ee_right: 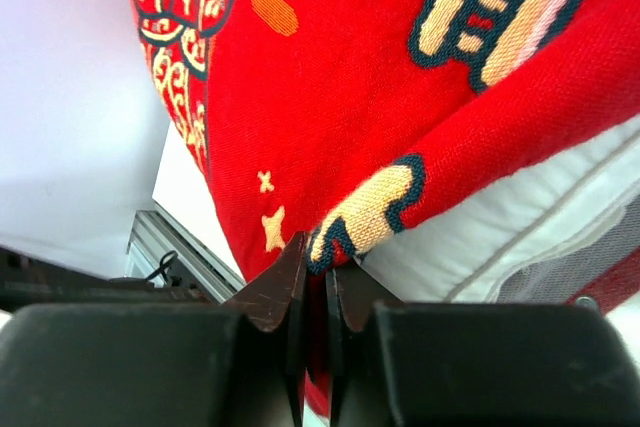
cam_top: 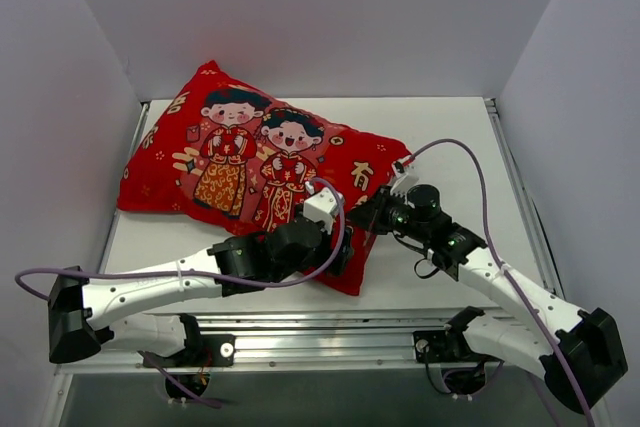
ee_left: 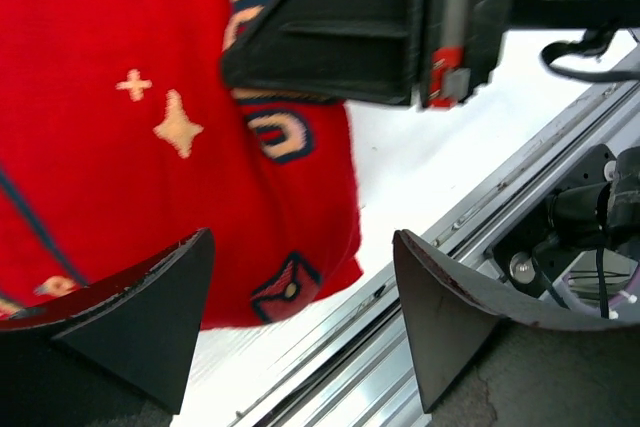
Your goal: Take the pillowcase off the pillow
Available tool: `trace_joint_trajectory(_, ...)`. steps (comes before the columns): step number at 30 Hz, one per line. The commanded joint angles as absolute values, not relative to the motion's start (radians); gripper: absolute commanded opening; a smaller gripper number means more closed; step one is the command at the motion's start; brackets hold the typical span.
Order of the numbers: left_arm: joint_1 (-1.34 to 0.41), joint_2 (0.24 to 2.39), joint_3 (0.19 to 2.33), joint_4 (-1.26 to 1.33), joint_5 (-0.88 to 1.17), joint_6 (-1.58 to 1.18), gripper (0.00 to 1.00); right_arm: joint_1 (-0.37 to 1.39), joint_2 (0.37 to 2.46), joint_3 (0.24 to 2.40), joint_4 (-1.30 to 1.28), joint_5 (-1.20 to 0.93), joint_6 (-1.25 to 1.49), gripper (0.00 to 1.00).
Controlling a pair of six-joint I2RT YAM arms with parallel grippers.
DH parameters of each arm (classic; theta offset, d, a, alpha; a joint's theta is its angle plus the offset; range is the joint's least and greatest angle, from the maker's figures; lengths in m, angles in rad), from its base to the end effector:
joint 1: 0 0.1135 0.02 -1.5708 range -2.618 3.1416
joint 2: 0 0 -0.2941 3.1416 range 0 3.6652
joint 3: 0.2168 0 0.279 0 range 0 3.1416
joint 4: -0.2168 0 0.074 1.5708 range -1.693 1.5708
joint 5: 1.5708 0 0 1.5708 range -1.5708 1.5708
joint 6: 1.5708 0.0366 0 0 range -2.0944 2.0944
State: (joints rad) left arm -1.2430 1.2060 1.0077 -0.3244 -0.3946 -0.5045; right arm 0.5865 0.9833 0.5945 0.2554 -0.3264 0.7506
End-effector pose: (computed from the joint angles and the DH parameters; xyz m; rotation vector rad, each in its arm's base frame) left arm 0.1059 -0.2676 0.3396 0.5326 2.0497 -0.6623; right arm 0.1930 0.1424 0.2961 -0.1139 1.8652 1.2419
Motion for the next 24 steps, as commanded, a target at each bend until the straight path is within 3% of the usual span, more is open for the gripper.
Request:
trace_joint_trajectory(1,-1.261,1.241,1.002,-0.187,-0.432,-0.569,0.8,0.618,1.011,0.646,0.325,-0.304,0.761,0.0)
trace_joint_trajectory(10,-1.296,1.345,1.023,-0.192,-0.603,-0.586,0.65,0.693,1.023,0.675,0.341,-0.242,0.785,0.0)
trace_joint_trajectory(20,-1.305,1.41,1.023,-0.132,-0.591,-0.597,0.6,0.755,1.017,0.686,0.344,-0.192,0.804,0.0)
trace_joint_trajectory(24,-1.305,1.414,1.011,-0.133,-0.601,-0.606,0.5,0.77,1.012,0.684,0.347,-0.166,0.813,0.0)
